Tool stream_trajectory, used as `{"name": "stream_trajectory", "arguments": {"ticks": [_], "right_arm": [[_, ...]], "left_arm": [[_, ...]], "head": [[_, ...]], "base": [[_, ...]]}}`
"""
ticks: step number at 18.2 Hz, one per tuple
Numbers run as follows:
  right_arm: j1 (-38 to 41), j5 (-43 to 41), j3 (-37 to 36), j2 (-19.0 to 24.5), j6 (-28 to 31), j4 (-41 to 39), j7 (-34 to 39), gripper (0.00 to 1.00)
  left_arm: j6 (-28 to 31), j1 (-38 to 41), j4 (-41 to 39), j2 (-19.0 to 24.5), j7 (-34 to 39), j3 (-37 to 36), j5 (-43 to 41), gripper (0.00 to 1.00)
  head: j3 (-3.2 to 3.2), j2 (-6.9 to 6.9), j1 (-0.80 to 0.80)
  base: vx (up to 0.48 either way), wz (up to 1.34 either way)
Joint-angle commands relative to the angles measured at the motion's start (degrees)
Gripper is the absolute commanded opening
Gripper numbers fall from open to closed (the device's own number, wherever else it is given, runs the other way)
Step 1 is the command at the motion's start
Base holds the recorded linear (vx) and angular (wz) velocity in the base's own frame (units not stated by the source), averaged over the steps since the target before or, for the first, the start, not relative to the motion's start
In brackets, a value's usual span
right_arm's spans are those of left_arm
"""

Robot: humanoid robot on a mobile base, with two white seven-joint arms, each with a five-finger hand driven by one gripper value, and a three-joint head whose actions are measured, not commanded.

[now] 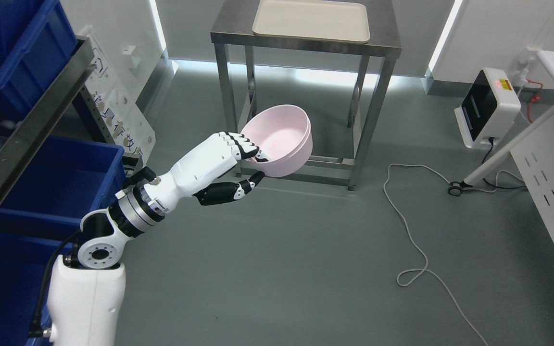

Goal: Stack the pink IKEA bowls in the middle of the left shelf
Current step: 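Carry the stacked bowls in the left hand while turning to the blue bins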

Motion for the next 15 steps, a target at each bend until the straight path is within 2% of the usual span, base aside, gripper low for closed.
{"name": "stream_trajectory", "arguments": {"ticks": [1,7,15], "right_arm": [[1.66,0.00,-0.61,-1.00,0.06,-1.93,-0.01,1.00],[1.66,0.00,-0.61,-1.00,0.06,-1.93,-0.01,1.00],[1.66,0.00,-0.61,-1.00,-0.03,-1.93,-0.01,1.00]], "left_arm": [[0.01,-0.47,-0.62,0.61,-0.01,2.19,0.01,0.05],[0.01,-1.00,-0.62,0.61,0.07,2.19,0.01,0.05],[0.01,-1.52,-0.62,0.61,0.25,2.36,0.01,0.06]], "head": [[0.00,0.00,0.00],[0.00,0.00,0.00],[0.00,0.00,0.00]], "base": [[-0.207,0.32],[-0.212,0.49],[-0.148,0.82]]}}
